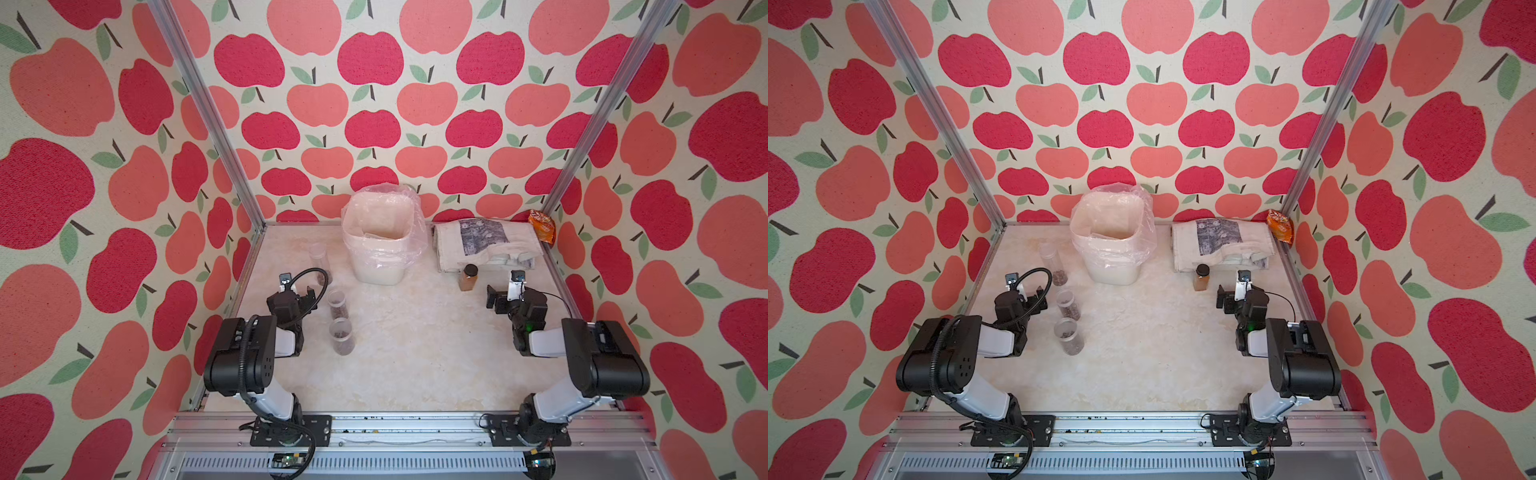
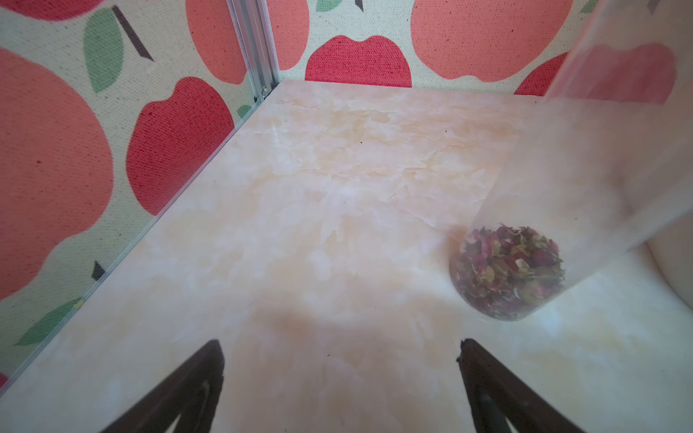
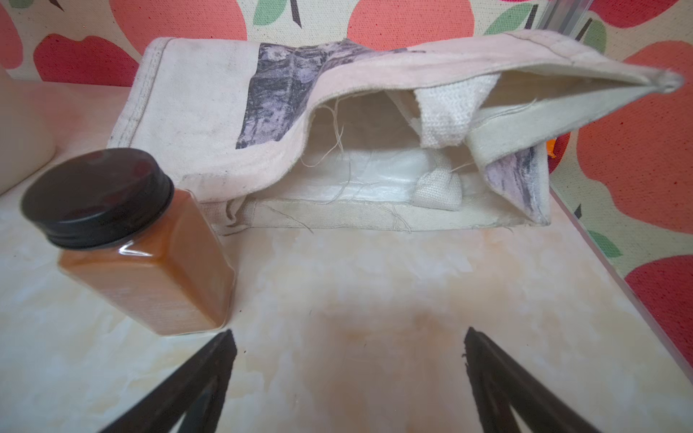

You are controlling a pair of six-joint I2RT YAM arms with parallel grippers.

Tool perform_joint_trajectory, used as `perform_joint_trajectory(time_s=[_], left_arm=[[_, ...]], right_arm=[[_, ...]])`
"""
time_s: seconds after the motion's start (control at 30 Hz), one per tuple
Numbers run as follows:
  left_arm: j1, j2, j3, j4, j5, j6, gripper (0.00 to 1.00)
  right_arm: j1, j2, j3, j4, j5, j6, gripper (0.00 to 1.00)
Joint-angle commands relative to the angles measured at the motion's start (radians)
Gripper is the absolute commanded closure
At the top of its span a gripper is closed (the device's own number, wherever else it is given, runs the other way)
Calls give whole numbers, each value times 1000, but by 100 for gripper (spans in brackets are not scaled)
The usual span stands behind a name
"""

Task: Empty the moldy dried flower tea in the jars
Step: Pick up the jar from the center of the board.

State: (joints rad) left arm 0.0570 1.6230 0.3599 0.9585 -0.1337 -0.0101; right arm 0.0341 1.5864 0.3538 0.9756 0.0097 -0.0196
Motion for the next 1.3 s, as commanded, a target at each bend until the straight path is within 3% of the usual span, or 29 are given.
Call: perform_joint_trajectory(time_s=[0.0, 0.97, 1.1, 1.27], left_arm=[[1, -12, 15, 17, -15, -5, 0], [-8, -12, 2, 45, -44, -2, 1], [-47, -77, -43, 88, -67, 41, 0], [-140, -208, -20, -28, -169, 134, 0]], right_arm=[[-3, 0, 11, 12, 12, -13, 1], [-3, -1, 11, 15, 8, -14, 1], [34, -104, 8, -63, 64, -51, 1], [46, -291, 68, -322, 57, -50, 1]])
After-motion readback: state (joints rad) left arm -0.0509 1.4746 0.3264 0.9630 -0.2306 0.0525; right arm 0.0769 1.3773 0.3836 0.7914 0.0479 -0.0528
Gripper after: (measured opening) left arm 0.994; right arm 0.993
